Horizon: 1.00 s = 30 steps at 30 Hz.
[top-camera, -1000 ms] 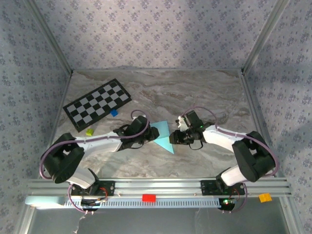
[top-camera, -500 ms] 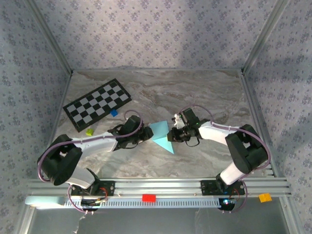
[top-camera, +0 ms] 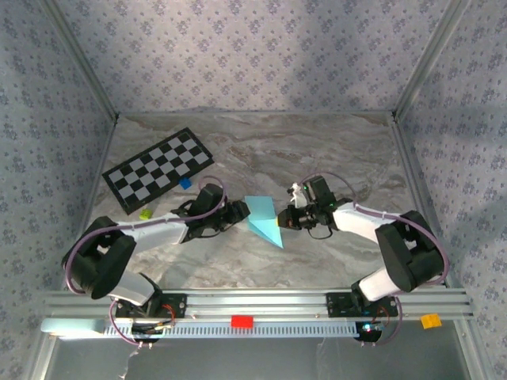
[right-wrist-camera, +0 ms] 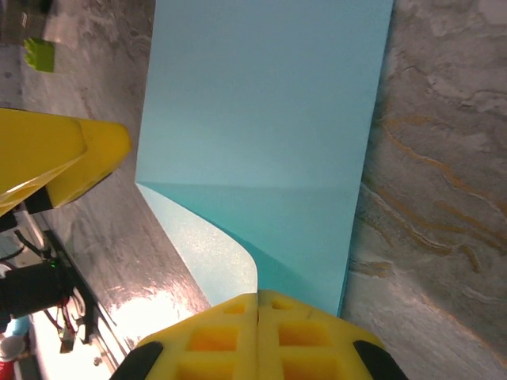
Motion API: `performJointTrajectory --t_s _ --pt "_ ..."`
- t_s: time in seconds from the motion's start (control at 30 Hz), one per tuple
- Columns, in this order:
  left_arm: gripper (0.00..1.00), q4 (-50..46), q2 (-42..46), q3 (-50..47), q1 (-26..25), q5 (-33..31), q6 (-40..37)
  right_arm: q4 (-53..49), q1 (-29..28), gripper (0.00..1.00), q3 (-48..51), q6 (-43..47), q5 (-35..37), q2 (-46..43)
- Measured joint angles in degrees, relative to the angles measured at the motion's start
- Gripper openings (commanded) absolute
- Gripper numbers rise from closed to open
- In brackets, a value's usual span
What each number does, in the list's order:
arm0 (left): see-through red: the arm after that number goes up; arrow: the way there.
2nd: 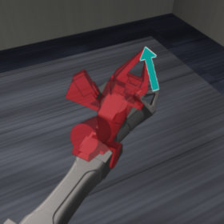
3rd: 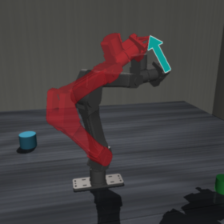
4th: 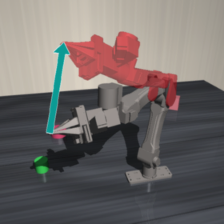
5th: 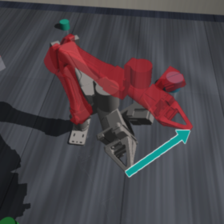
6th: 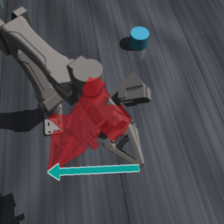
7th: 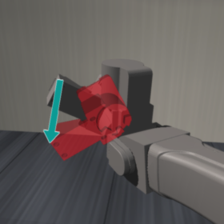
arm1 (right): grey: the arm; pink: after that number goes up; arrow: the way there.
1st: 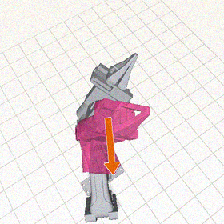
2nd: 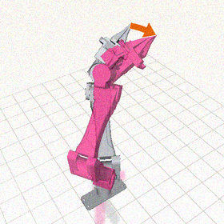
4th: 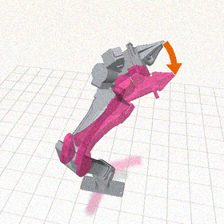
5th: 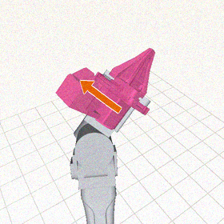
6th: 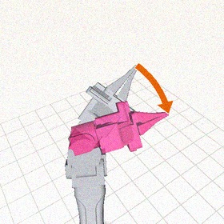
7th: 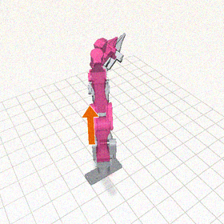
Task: Fold a paper plane with a square sheet of paper (pick it up from the middle)
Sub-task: Third fold the triangle at the center of the table.
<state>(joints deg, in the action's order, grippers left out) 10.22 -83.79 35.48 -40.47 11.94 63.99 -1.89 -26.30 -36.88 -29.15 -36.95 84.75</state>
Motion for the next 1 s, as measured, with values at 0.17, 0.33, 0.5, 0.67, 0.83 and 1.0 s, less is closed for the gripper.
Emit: performJointTrajectory --t_s 0.17,0.33,0.5,0.67,0.83,1.0 --pt "0.58 3.1 -2.3 0.0 0.8 2.4 0.6 1.7 1.4 0.03 1.1 -0.6 -1.9 -0.4" --pt "0.58 4.6 -5.9 2.0 1.1 4.4 0.6 2.3 2.0 0.03 1.5 -0.9 -2.8 -0.7" --pt "0.55 7.9 -9.2 3.9 1.2 6.5 1.3 2.6 2.1 0.03 1.7 -1.0 -3.0 -0.7" --pt "0.40 9.9 -12.1 5.3 1.5 8.0 2.2 2.6 2.2 0.05 2.3 -1.0 -3.0 -0.8" --pt "0.17 11.7 -13.1 5.6 1.8 8.1 3.6 2.3 2.3 0.10 2.4 -1.0 -2.8 -1.0" --pt "0.09 14.1 -13.1 5.2 1.9 7.0 5.6 -0.7 2.3 0.27 2.4 0.4 0.1 -4.2"
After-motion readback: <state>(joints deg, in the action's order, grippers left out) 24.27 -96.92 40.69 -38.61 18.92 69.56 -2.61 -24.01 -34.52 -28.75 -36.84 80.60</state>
